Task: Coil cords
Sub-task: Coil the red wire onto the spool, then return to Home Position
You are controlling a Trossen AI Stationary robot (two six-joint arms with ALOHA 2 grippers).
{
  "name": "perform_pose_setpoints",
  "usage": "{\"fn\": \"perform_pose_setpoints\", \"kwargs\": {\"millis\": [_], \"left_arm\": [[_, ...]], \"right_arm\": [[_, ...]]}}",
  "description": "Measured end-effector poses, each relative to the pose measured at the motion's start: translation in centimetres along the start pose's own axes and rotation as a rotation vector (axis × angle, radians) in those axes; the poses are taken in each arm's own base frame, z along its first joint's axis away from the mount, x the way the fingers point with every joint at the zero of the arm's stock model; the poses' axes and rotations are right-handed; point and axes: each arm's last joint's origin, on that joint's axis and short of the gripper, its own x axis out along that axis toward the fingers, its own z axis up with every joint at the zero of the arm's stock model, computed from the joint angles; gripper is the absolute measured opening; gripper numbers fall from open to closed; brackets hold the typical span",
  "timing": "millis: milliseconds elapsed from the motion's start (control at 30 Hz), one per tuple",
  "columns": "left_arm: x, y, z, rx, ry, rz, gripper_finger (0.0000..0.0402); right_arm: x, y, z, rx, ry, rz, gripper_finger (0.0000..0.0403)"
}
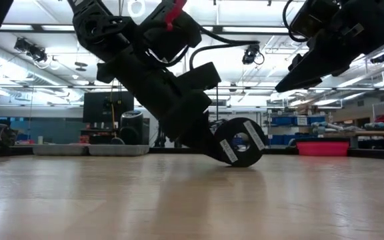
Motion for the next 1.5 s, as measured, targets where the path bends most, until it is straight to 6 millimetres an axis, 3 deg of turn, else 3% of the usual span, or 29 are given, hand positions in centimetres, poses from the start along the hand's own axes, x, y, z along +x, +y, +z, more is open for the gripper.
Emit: {"fn": "perform_pose_setpoints", "kwargs": {"millis": [233, 800, 1500], "left_arm": [[0.0, 0.0, 0.0, 0.0, 0.001, -0.016, 0.0069], [0.0, -0.1, -0.3, -0.007, 0.047, -0.05, 0.0071], [-5.4, 0.5, 1.7, -0.053, 0.166, -0.158, 0.0071]], "right_arm": [[0.0, 0.0, 0.0, 0.0, -0.001, 0.0, 0.0143], [0.0, 0.0, -0.1, 0.0, 0.01, -0.003, 0.0143], [-0.4, 0.1, -0.1, -0.029, 0.018, 0.034, 0.0141]]}}
